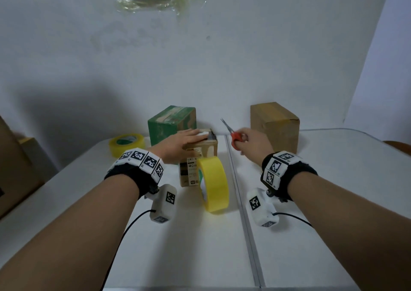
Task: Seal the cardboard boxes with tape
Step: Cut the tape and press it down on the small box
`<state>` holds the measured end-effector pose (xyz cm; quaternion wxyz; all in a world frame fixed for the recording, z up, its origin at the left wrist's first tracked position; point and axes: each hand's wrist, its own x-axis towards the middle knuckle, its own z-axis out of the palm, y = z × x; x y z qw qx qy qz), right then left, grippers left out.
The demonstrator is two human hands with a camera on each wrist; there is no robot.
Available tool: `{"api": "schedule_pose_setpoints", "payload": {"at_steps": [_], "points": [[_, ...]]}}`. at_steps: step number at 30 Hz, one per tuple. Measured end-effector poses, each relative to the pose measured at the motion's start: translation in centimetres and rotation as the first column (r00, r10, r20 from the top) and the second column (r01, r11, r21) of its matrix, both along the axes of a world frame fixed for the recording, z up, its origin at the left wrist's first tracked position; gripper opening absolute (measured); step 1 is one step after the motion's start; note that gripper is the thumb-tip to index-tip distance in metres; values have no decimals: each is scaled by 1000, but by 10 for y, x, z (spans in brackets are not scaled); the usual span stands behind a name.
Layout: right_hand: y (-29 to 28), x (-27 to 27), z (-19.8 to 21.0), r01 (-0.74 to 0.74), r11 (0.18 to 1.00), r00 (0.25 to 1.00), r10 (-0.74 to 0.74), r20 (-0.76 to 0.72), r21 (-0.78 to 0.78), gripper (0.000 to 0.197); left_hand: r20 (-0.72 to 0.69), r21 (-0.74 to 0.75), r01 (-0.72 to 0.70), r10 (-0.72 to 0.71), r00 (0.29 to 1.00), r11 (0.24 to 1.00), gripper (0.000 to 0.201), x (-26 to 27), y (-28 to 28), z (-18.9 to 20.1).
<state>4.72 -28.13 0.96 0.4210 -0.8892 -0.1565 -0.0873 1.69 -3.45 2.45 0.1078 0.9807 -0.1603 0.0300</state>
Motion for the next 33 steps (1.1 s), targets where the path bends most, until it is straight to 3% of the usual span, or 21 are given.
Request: {"api": "schedule_pose_setpoints", "payload": {"at_steps": [3, 7, 11, 14, 17, 19, 21, 23, 25, 27, 29, 31, 33], "points": [[17, -4, 18, -142, 987, 986, 133, 102, 80, 21, -41, -51, 15, -17, 999, 999, 66, 3, 3, 3], [31, -1, 20, -263, 956, 960, 273, 62, -133, 29, -64, -132, -28, 20, 998, 991, 69, 6, -1, 7], [31, 1, 12, -199, 958, 971, 221, 92, -208, 28, -33, -173, -86, 82, 996, 981, 79, -3, -8, 7], [36, 2, 10, -166, 948, 969, 207, 133, -272, 29, 69, -276, -93, 116, 991, 957, 66, -23, -9, 5], [39, 3, 6, -138, 939, 968, 196, 159, -314, 31, 27, -607, -123, 175, 984, 785, 45, -45, -10, 2], [40, 2, 6, -121, 941, 970, 179, 163, -316, 30, -47, -692, -259, 317, 947, 673, 28, -57, -11, 4], [40, 0, 7, -116, 944, 972, 172, 162, -308, 30, -276, -725, -437, 357, 892, 532, 11, -65, -16, 5], [40, -3, 8, -118, 949, 973, 169, 156, -292, 30, -537, -717, -557, 177, 825, 419, 39, -72, -30, 0], [41, -4, 9, -113, 947, 974, 166, 154, -301, 30, -638, -699, -599, 40, 769, 391, 57, -75, -48, -7], [40, -4, 12, -114, 943, 976, 165, 142, -313, 31, -634, -714, -584, -2, 773, 385, 46, -72, -63, -11], [39, -2, 17, -123, 933, 978, 171, 117, -337, 33, -605, -751, -573, 4, 796, 329, 32, -69, -74, -13], [39, 1, 21, -123, 919, 981, 169, 94, -374, 34, -598, -767, -577, 12, 801, 283, 35, -66, -75, -14], [36, 5, 24, -106, 906, 984, 154, 87, -409, 36, -610, -755, -581, 0, 792, 306, 39, -68, -74, -14]]}}
